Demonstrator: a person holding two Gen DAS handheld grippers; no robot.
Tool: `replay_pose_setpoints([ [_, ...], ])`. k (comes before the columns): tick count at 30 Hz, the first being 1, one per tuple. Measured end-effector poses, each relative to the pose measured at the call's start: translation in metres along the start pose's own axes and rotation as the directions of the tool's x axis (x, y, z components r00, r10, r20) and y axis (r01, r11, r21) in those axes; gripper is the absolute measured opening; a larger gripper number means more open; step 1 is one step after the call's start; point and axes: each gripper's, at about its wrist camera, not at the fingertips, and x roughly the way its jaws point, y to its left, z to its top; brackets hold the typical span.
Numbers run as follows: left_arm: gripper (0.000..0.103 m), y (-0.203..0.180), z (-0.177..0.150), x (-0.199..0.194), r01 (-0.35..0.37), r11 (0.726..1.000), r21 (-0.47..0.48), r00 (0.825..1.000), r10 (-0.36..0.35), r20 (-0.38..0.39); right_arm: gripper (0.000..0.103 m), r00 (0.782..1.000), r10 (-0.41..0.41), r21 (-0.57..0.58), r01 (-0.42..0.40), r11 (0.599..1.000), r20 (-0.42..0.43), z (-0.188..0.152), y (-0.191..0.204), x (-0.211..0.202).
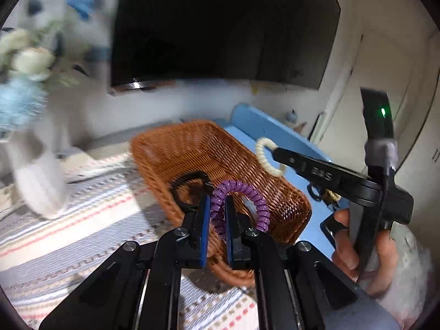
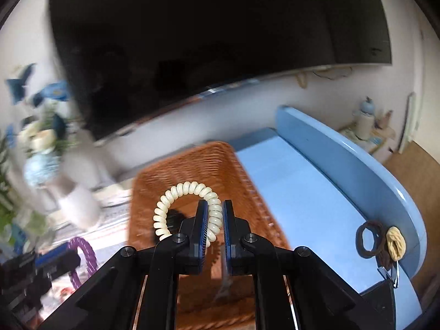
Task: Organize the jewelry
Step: 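Carry both bracelets over wicker basket and open both tools to release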
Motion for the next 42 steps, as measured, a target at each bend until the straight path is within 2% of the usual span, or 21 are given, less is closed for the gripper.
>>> replay_pose_setpoints([
  [4, 0.009, -0.002, -0.008, 0.043, 0.029, 1.0, -0.012, 0.997, -0.03, -0.074, 0.01, 0.999, -0.034, -0.017, 0.033, 0.999, -0.039, -0.006, -0.003, 0.02],
  [9, 0.009, -0.005, -0.018, 0.065, 0.023, 1.0, 0.008, 0.992, -0.022, -0.123, 0.01, 0.993, -0.064, -0.068, 0.058, 0.996, -0.094, -0.014, 0.007, 0.041],
  [18, 0.009, -0.007, -0.024, 0.073, 0.019, 0.999, 0.03, 0.992, -0.015, -0.128, 0.01, 0.987, -0.063, -0.084, 0.051, 0.995, -0.148, -0.02, 0.009, 0.058],
  [22, 0.01, -0.004, -0.025, 0.073, 0.023, 1.0, 0.019, 0.992, -0.021, -0.123, 0.012, 0.983, -0.023, -0.057, 0.013, 0.998, -0.181, -0.021, 0.006, 0.063],
  [24, 0.024, -0.002, -0.024, 0.069, 0.027, 1.0, 0.013, 0.992, -0.025, -0.124, 0.018, 0.982, 0.0, -0.041, -0.008, 0.999, -0.189, -0.02, 0.004, 0.061],
  [25, 0.036, -0.002, -0.023, 0.066, 0.029, 1.0, 0.01, 0.993, -0.027, -0.118, 0.025, 0.983, 0.009, -0.033, -0.015, 0.999, -0.181, -0.019, 0.003, 0.059],
  [26, 0.042, -0.002, -0.022, 0.062, 0.026, 1.0, 0.007, 0.994, -0.025, -0.104, 0.027, 0.985, 0.013, -0.029, -0.018, 0.999, -0.17, -0.019, 0.003, 0.057],
  [31, 0.042, -0.005, -0.019, 0.04, -0.021, 1.0, 0.014, 0.998, 0.022, -0.057, 0.027, 0.995, 0.002, -0.052, -0.007, 0.999, -0.1, -0.017, 0.007, 0.041],
  [36, 0.042, 0.002, -0.026, -0.006, -0.078, 0.997, -0.013, 0.997, 0.078, -0.011, 0.027, 0.997, 0.004, -0.064, -0.009, 0.998, -0.081, -0.019, 0.014, 0.024],
  [42, 0.042, 0.022, -0.05, -0.073, -0.199, 0.979, -0.035, 0.978, 0.201, 0.051, 0.03, 0.997, 0.038, -0.13, -0.047, 0.99, -0.072, -0.039, 0.046, -0.018],
])
